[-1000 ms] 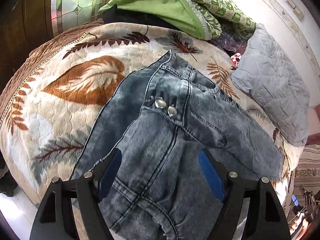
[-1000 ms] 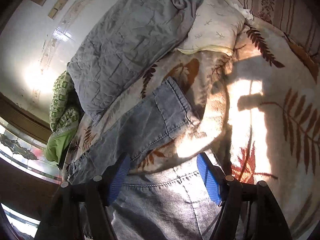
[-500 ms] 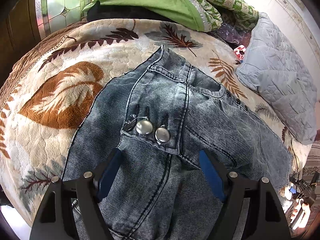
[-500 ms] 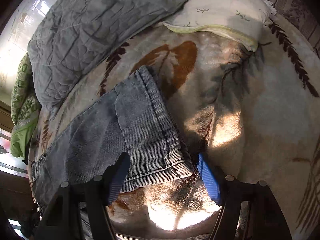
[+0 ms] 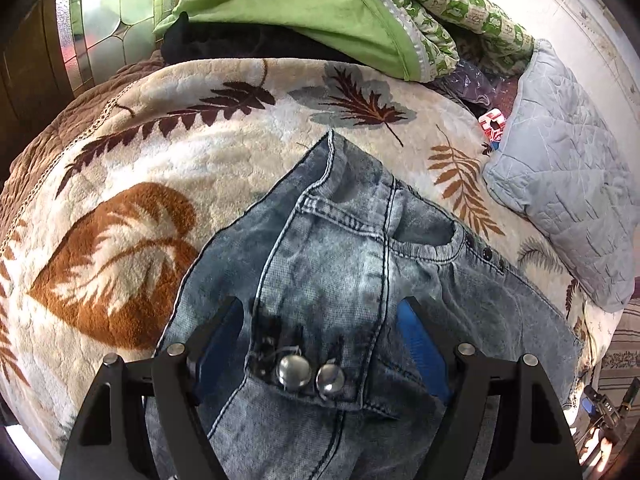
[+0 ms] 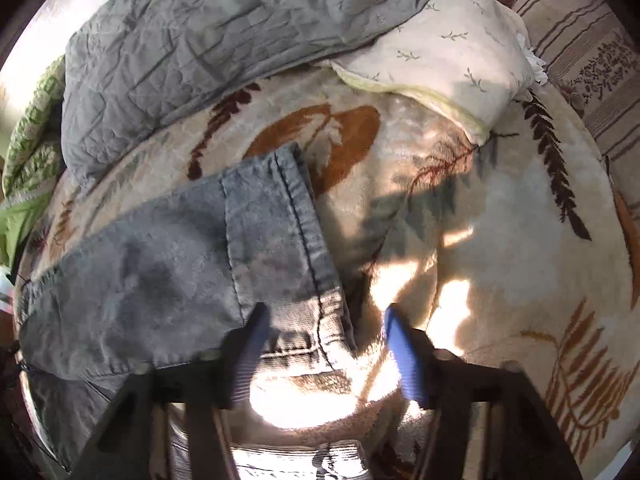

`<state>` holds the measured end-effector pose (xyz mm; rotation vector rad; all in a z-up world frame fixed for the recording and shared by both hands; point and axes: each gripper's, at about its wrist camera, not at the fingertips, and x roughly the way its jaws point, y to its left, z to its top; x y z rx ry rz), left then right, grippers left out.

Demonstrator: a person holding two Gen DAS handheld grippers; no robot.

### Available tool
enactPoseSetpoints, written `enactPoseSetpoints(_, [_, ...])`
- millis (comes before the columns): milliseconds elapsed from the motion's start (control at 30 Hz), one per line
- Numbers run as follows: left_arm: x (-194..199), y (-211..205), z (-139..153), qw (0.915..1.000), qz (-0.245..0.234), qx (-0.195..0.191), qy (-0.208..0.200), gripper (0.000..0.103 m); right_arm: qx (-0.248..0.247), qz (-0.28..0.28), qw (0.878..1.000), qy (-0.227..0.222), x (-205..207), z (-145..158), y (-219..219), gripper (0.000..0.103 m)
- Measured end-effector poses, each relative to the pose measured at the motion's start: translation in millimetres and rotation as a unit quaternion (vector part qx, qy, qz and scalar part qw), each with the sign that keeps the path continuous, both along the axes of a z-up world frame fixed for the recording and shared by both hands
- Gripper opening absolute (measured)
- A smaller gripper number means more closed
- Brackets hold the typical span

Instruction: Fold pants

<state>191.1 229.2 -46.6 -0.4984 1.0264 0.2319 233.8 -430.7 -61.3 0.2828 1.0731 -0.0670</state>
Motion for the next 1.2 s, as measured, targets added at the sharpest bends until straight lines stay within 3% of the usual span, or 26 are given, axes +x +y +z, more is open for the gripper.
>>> enactPoseSetpoints(167, [42.0,18.6,-10.1,0.9986,-0.006,-0.052,0.008,0.08,0.061,-0.004,0.996,-0.066,37.8,31.1,-11.2,0.079])
enactPoseSetpoints(367, [73.3,36.7,-17.6,0.9938,-0.006,-0.111,0.005,0.08,0.067,0.01,0.997,-0.035,93.6,8.0,-5.6,0.076])
enactPoseSetpoints(700, [110.0,57.5,-22.4,0.9876,0.008,-0.156,-0.013,0.077,0.078,0.012,0.997,-0.021,103.6,-20.8,-8.4,0.053])
enactPoseSetpoints(733, [113.5,56.5,-24.2,0.9876,0.007,-0.156,-0.011,0.073,0.078,0.017,0.997,-0.021,103.9,-21.7,-6.9,0.05])
enactPoseSetpoints(800, [118.2,54.8,-27.1,0.9895,0.007,-0.144,-0.005,0.05,0.067,0.024,0.997,-0.016,106.4,-23.7,-1.7,0.048])
enactPoseSetpoints(833, [120.3,53.4,-27.3,0.9907,0.006,-0.136,-0.007,0.027,0.063,0.027,0.998,-0.016,108.0,-24.8,-0.3,0.046])
enactPoseSetpoints(867, [121.6,51.9,-28.3,0.9917,0.003,-0.128,-0.006,0.017,0.064,0.027,0.997,-0.017,108.5,-25.4,-0.2,0.044])
enactPoseSetpoints(1000, [126.5,46.1,-41.9,0.9912,0.002,-0.132,0.01,0.011,0.06,0.03,0.998,-0.008,112.7,-32.2,1.5,0.041])
enactPoseSetpoints(1200, [127.6,40.9,-43.4,0.9947,-0.008,-0.102,0.013,0.005,0.06,0.043,0.997,0.011,118.7,-38.9,-1.7,0.041])
